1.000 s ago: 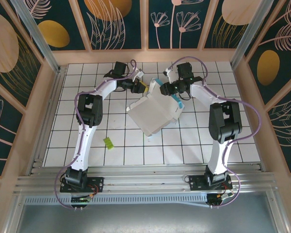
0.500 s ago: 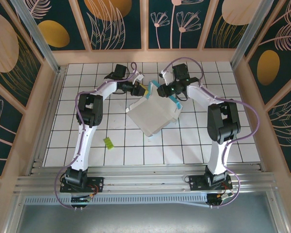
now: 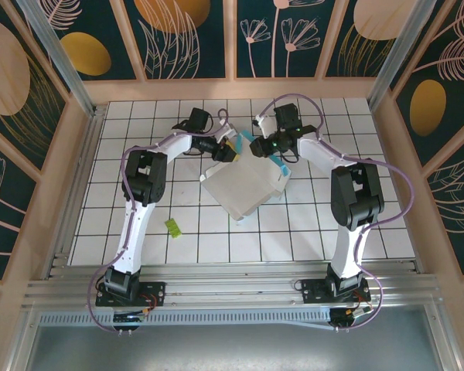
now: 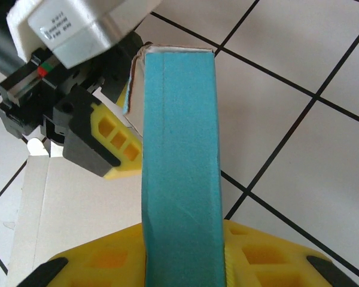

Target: Fold the paper box

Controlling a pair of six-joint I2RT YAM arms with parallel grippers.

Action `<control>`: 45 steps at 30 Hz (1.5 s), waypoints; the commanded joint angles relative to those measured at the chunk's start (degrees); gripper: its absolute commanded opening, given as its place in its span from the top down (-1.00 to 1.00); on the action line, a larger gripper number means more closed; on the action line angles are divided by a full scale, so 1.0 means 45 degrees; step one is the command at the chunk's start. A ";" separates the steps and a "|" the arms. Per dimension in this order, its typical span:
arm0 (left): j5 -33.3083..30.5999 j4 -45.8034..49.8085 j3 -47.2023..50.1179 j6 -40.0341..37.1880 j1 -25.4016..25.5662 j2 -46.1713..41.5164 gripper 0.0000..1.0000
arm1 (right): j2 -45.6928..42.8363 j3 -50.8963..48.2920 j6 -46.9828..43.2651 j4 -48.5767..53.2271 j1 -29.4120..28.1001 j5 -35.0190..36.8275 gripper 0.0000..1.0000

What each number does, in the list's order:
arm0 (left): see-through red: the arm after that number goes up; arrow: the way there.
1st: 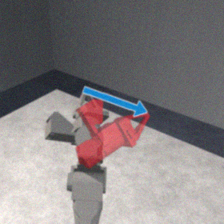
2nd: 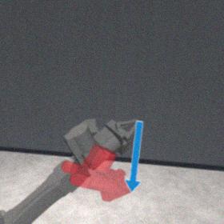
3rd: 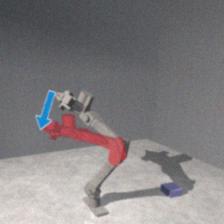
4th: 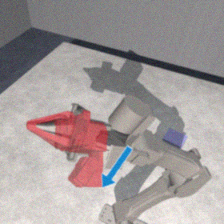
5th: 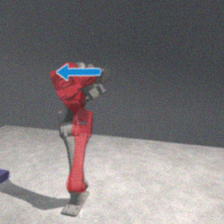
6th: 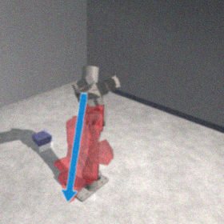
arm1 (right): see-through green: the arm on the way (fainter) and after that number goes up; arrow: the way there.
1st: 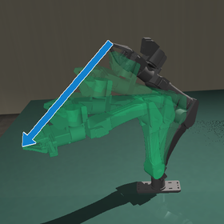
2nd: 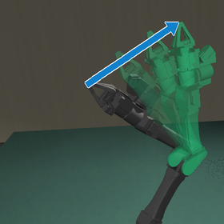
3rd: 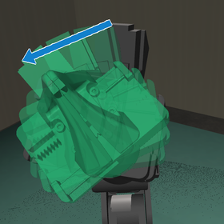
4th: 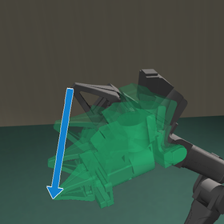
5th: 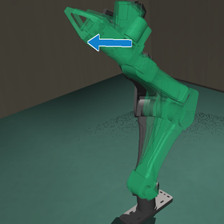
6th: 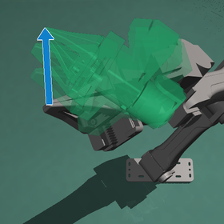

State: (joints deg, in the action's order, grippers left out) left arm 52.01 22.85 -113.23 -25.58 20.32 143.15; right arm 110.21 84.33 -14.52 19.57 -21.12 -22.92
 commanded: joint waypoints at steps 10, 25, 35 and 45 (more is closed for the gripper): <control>-0.0697 -0.0736 0.0139 -0.0604 0.0203 -0.1085 0.29 | -0.0692 -0.0591 -0.0150 -0.0023 -0.0463 -0.0083 0.40; -0.1336 -0.1880 0.0802 0.0401 0.0212 -0.1636 0.50 | -0.0815 -0.0807 -0.0151 -0.0131 -0.0489 -0.0025 0.40; -0.2441 -0.2243 0.0981 0.1155 0.0346 -0.1625 1.00 | -0.0916 -0.0722 0.0029 -0.0323 -0.0629 0.0326 0.36; -0.5344 -0.2653 0.0940 0.2450 0.0695 -0.1593 0.60 | -0.0978 -0.0887 0.0156 -0.0480 -0.0741 0.0303 0.33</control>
State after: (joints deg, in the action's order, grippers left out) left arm 35.55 13.41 -109.51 -18.15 23.92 137.84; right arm 108.77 81.58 -14.26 16.53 -22.92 -19.38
